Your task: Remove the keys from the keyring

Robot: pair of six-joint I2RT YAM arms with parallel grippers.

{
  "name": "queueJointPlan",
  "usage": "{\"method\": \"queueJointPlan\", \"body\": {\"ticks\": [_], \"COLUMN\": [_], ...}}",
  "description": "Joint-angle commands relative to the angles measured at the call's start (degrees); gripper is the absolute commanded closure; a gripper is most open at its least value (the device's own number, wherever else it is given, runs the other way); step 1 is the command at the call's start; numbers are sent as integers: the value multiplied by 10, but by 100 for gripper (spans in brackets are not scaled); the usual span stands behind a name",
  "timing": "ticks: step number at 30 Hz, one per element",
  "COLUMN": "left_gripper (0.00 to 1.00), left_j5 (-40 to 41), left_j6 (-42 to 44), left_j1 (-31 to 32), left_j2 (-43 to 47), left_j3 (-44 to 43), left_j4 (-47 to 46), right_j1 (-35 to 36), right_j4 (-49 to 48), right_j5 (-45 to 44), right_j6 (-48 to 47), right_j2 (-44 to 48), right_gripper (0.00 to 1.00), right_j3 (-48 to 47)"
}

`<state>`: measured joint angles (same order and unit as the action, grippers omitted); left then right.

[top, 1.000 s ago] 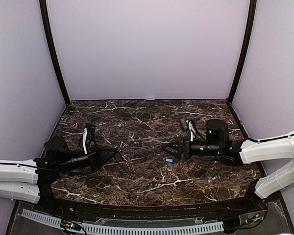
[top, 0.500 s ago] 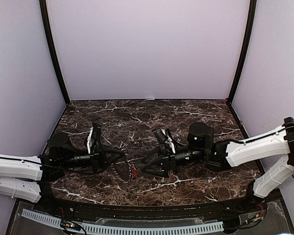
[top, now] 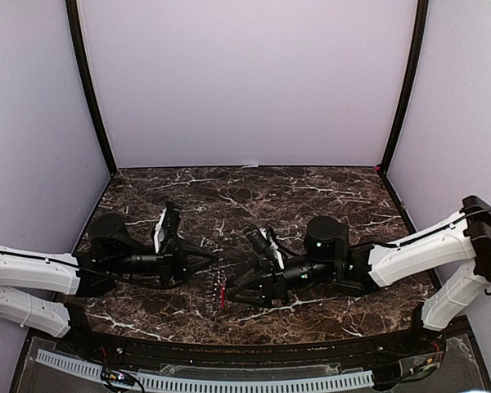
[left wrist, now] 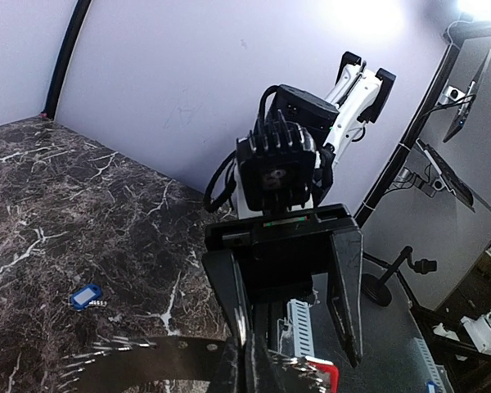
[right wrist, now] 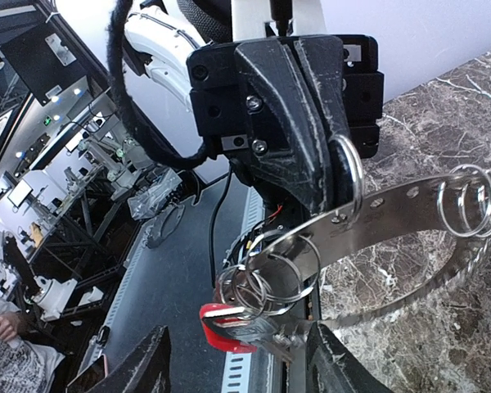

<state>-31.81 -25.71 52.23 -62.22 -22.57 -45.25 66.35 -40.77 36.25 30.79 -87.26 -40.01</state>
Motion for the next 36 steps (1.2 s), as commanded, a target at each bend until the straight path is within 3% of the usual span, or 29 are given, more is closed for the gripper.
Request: {"method": "queueJointPlan", "body": {"ticks": [1, 9, 15, 19, 22, 29, 36], "left_gripper": [100, 100, 100, 100, 100, 100, 100], "left_j5": [-29, -34, -36, -36, -36, -40, -41], "left_j6": [12, 18, 16, 17, 17, 15, 13], "left_j1": [-5, -5, -5, -5, -5, -5, -5], "left_j2": [-9, -16, -14, -9, -10, -18, -20], "left_j3": [-33, -45, -44, -44, -45, -50, -51], "left_j4": [-32, -26, -24, -23, -23, -26, -27], "right_j1": [15, 17, 17, 17, 17, 18, 18], "right_j4": [-35, -20, -21, -14, -18, -79, -84], "right_j5": [-4, -12, -22, -36, -42, -30, -49], "right_j6": [2, 0, 5, 3, 4, 20, 18], "right_j2": [-13, -20, -16, -12, -19, -26, -28], "right_gripper": [47, 61, 78, 80, 76, 39, 36], "right_j3": [-15, -23, -16, -15, -17, -2, 2]}}
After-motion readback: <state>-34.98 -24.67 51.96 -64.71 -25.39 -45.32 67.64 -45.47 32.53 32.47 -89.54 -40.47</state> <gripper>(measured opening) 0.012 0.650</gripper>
